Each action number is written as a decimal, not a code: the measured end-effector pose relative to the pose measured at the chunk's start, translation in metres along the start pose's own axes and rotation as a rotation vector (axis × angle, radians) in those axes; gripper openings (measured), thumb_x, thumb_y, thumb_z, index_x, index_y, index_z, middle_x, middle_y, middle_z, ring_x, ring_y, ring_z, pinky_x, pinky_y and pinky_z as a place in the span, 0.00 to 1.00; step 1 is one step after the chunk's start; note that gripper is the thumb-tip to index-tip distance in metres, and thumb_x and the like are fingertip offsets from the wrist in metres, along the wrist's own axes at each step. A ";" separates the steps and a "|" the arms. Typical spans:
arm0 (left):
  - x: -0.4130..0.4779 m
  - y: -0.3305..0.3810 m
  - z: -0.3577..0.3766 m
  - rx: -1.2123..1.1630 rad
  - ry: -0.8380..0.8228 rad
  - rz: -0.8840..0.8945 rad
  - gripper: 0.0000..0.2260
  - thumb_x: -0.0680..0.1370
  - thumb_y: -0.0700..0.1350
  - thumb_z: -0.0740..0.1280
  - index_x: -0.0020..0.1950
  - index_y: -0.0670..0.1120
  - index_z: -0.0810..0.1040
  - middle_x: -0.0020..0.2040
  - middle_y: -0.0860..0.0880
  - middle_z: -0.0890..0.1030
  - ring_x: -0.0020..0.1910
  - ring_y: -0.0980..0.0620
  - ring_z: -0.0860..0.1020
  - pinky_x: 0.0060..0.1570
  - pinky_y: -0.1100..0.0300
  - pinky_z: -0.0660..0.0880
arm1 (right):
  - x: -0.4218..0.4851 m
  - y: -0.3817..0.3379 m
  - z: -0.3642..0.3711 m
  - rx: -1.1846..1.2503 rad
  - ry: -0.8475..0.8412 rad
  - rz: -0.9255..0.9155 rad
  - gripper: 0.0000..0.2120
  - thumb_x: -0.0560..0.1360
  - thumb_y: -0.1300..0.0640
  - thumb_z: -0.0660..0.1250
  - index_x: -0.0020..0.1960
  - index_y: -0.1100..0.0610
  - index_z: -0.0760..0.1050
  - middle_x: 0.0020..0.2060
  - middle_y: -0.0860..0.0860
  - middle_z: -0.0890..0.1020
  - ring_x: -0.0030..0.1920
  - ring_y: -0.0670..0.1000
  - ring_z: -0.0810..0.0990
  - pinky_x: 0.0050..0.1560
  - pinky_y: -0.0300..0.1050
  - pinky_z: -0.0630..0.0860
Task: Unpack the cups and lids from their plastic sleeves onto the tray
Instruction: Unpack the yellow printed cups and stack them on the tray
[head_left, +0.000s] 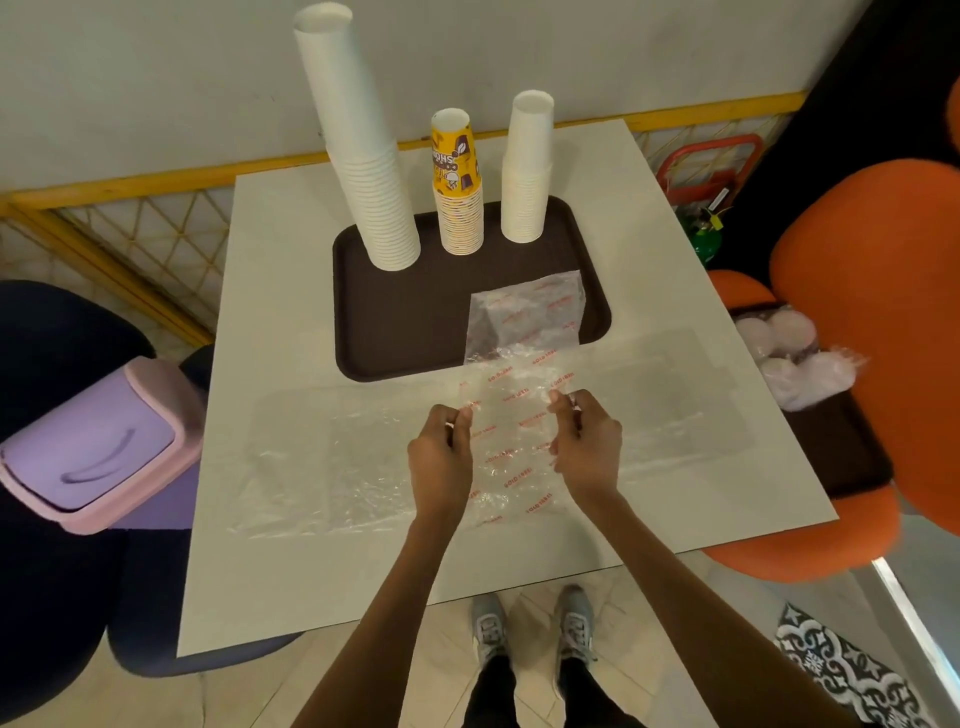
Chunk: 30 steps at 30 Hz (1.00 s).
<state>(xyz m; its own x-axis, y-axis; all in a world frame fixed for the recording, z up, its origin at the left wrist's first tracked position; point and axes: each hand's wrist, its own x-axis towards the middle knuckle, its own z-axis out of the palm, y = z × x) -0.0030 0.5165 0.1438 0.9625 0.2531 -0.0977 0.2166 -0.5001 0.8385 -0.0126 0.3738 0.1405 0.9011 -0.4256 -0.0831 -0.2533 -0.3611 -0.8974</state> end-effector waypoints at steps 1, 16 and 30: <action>0.003 -0.002 0.000 -0.014 0.006 -0.015 0.08 0.81 0.47 0.62 0.45 0.44 0.73 0.30 0.53 0.72 0.28 0.56 0.70 0.29 0.68 0.67 | 0.002 -0.002 0.000 0.053 0.001 0.023 0.10 0.79 0.50 0.62 0.45 0.56 0.74 0.23 0.49 0.76 0.21 0.44 0.74 0.25 0.40 0.74; -0.015 -0.014 -0.002 -0.258 0.003 -0.284 0.15 0.81 0.52 0.58 0.47 0.43 0.77 0.39 0.49 0.80 0.35 0.55 0.78 0.34 0.68 0.73 | -0.022 0.014 0.008 0.050 0.034 0.029 0.08 0.81 0.56 0.59 0.48 0.59 0.74 0.23 0.49 0.75 0.20 0.44 0.74 0.25 0.44 0.76; -0.021 -0.035 -0.015 -0.067 -0.042 0.011 0.07 0.81 0.46 0.61 0.48 0.45 0.76 0.35 0.50 0.79 0.32 0.51 0.78 0.34 0.53 0.78 | -0.012 0.017 0.001 -0.112 -0.070 0.022 0.11 0.81 0.53 0.58 0.53 0.58 0.74 0.21 0.46 0.75 0.21 0.42 0.75 0.27 0.31 0.71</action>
<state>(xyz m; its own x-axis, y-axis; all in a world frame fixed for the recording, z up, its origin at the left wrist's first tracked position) -0.0330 0.5406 0.1246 0.9711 0.2119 -0.1099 0.1961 -0.4454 0.8736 -0.0272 0.3741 0.1259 0.9164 -0.3766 -0.1355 -0.3070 -0.4442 -0.8417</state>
